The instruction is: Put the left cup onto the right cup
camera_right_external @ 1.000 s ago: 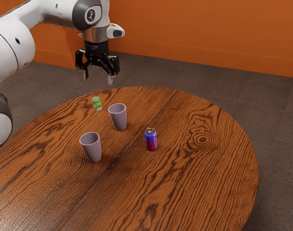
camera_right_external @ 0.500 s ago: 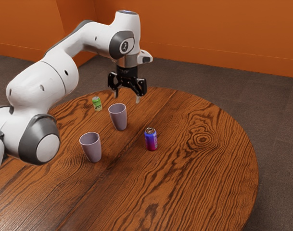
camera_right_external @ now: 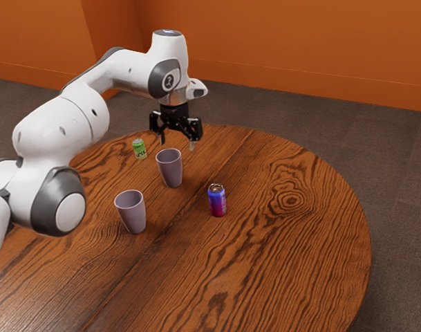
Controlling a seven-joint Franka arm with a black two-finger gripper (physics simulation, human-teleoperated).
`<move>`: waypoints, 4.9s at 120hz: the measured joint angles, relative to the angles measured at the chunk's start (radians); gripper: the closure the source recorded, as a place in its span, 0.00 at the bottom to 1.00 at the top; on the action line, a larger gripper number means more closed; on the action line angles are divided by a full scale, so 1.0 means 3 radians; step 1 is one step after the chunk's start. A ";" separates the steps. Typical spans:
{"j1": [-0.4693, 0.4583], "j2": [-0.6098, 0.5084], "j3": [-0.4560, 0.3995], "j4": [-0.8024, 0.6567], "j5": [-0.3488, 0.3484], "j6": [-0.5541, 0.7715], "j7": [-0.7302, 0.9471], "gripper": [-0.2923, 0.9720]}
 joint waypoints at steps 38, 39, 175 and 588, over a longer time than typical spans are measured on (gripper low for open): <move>0.0215 0.0139 -0.0108 0.0012 0.0004 0.0133 0.0140 0.23; 0.0221 0.0142 -0.0111 0.0013 0.0004 0.0142 0.0142 0.23; 0.0292 0.0404 -0.0202 -0.0158 0.0026 0.0688 0.0248 0.77; 0.0073 -0.2397 -0.0196 -0.3884 0.0359 0.1374 -0.0856 0.27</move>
